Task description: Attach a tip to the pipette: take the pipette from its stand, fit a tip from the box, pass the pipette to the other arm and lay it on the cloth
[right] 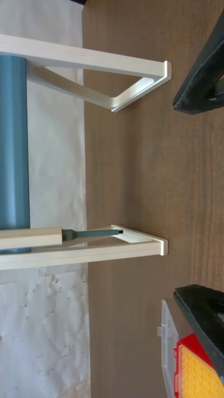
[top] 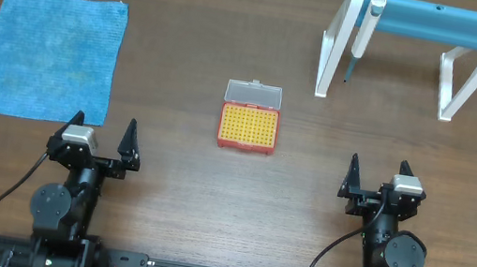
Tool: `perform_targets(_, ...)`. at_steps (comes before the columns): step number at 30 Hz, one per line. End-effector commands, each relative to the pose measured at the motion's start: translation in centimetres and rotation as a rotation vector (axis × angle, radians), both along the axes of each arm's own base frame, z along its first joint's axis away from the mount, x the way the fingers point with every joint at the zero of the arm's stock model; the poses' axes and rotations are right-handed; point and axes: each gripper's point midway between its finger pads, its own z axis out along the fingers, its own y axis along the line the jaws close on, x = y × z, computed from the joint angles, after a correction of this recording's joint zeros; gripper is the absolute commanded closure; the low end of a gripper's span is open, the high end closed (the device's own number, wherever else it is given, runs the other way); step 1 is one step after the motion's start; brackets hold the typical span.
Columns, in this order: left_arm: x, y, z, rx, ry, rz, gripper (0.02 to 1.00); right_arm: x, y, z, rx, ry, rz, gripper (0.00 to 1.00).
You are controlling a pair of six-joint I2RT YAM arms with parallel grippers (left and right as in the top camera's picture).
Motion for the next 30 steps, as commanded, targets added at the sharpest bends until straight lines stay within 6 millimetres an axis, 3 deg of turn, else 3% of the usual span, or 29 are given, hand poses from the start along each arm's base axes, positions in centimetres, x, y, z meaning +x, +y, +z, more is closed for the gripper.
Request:
perform_targets(1, -0.02, 0.11, -0.09, 0.003, 0.001, 0.009, 0.025, -0.03, 0.33, -0.08, -0.013, -0.006, 0.018, 0.104)
perform_targets(30, -0.02, 0.11, -0.09, 0.003, 0.001, 0.009, 0.025, 0.02, 0.48, -0.19, -0.012, 0.002, 0.027, 0.104)
